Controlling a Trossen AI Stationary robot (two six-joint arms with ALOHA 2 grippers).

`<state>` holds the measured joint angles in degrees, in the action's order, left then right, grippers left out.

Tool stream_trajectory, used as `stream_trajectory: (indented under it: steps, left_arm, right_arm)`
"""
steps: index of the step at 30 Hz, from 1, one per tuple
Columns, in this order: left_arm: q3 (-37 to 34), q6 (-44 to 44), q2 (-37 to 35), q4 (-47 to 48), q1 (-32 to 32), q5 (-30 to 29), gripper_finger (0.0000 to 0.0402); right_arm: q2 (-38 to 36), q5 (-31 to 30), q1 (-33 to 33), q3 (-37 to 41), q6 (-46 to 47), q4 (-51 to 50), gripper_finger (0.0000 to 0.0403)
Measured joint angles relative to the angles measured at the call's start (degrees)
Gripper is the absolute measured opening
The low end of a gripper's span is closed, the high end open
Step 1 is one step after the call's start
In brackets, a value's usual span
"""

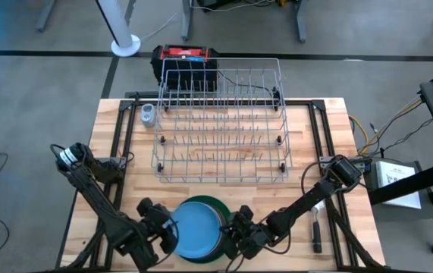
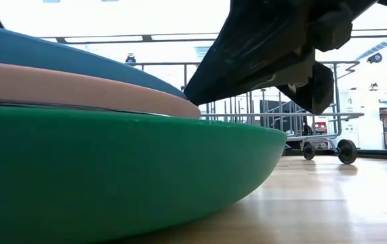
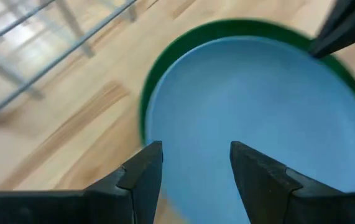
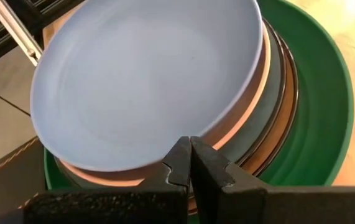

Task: Sort dishes
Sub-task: Put the blue plate into the dish rack

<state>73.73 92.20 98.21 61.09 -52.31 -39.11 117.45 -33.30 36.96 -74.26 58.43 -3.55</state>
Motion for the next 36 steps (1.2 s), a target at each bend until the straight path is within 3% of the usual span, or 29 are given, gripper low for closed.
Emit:
stream_trajectory:
  steps: [10,22,36]
  left_arm:
    - [-1.0,3.1,0.4,2.0,-0.5,10.1,0.0178]
    - [-4.1,9.4,0.4,0.0,-1.3,10.6,0.0178]
    - [-4.2,7.7,0.5,-2.8,-1.4,5.7,0.0178]
  right_arm:
    - [0.0,-0.4,0.0,0.0,0.0,0.0,0.0000]
    - [1.6,-1.5,-0.4,0.0,-0.8,1.5,0.0000]
    - [1.7,-1.2,-0.5,0.0,-1.5,2.5,0.0000]
